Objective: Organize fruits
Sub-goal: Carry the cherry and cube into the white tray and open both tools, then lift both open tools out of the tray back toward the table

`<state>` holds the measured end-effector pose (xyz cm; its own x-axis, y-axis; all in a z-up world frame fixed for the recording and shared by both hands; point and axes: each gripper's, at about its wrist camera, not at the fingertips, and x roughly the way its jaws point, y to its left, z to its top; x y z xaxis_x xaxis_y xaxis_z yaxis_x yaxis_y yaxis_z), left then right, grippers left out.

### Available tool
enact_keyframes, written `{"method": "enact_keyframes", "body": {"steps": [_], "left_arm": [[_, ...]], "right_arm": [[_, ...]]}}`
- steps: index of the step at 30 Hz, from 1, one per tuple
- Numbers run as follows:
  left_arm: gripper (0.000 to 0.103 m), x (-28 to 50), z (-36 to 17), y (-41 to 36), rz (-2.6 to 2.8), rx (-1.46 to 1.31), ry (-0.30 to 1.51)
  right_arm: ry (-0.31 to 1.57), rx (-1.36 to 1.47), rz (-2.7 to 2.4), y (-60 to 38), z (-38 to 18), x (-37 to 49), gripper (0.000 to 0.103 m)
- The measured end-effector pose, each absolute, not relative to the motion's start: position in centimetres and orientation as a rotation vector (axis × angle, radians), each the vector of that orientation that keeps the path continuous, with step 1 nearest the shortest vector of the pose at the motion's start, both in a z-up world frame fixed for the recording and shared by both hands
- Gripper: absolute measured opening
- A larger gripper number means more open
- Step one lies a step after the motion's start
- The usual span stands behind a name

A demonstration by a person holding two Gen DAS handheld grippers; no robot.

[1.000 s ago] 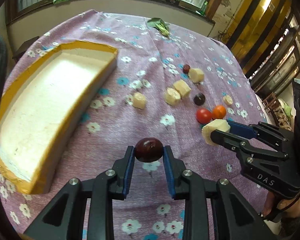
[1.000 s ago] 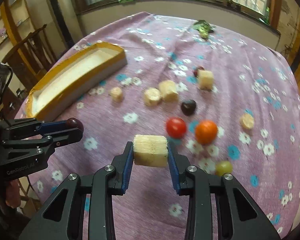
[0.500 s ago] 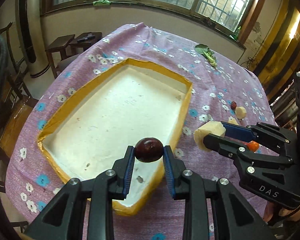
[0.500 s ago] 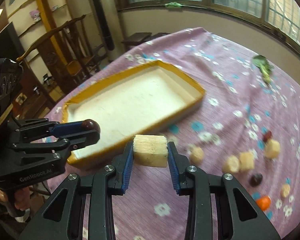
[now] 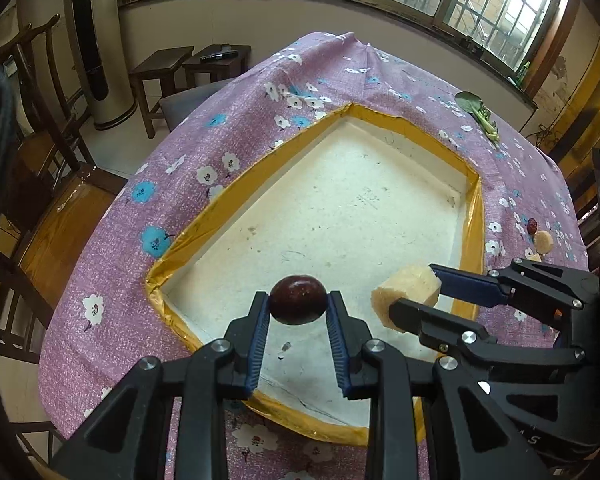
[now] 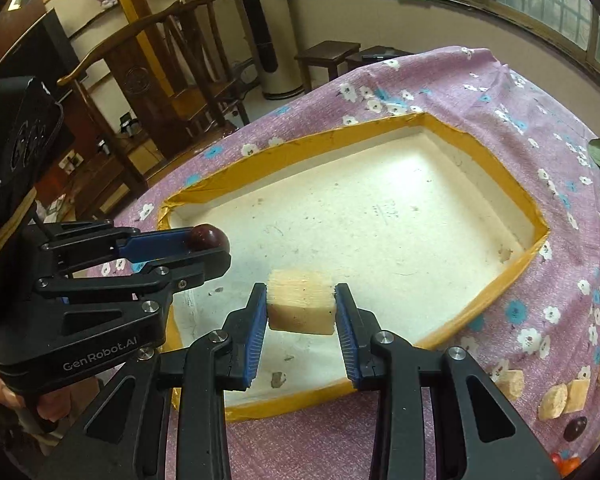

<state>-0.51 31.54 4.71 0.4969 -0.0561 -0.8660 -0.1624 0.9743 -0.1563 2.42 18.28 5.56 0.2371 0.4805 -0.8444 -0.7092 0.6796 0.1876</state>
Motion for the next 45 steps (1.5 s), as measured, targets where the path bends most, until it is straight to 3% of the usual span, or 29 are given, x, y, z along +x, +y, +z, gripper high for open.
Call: {"method": "enact_keyframes", "body": {"steps": [23, 28, 45], "left_arm": [[0.032, 0.0, 2.8, 32.4, 0.118, -0.236, 1.115], [0.048, -0.3, 3.4, 32.4, 0.126, -0.242, 1.103], [0.055, -2.3, 5.5, 34.6, 0.213, -0.294, 1.025]], "right_arm": [[1.075, -0.322, 0.83, 19.7, 4.0, 2.2, 0.035], [1.066, -0.316, 0.837, 19.2, 4.5, 2.1, 0.035], [1.157, -0.254, 1.003, 19.7, 4.7, -1.4, 0.04]]}}
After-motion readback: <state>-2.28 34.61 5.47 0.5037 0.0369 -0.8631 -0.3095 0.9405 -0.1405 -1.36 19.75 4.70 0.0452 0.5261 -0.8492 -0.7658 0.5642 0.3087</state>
